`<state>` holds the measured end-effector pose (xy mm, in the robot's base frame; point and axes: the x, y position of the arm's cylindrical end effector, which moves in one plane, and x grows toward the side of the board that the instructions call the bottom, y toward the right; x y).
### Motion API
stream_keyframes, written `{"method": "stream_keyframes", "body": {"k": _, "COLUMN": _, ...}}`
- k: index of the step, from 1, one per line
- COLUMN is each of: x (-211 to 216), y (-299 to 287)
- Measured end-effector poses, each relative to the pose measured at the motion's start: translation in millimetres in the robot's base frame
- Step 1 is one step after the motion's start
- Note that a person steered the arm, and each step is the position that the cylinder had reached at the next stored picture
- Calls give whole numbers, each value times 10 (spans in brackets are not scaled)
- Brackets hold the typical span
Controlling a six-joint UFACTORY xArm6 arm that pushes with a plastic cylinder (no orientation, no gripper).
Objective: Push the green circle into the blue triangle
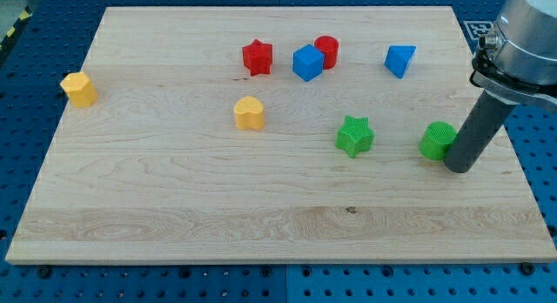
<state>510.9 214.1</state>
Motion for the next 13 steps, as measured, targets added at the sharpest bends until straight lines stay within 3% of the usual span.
{"method": "stream_keyframes", "body": {"k": 5, "x": -163, "y": -418}}
{"method": "stream_keyframes", "body": {"k": 8, "x": 399, "y": -336}}
{"method": "stream_keyframes", "body": {"k": 11, "x": 380, "y": 175}}
{"method": "stream_keyframes", "body": {"k": 13, "x": 346, "y": 164}}
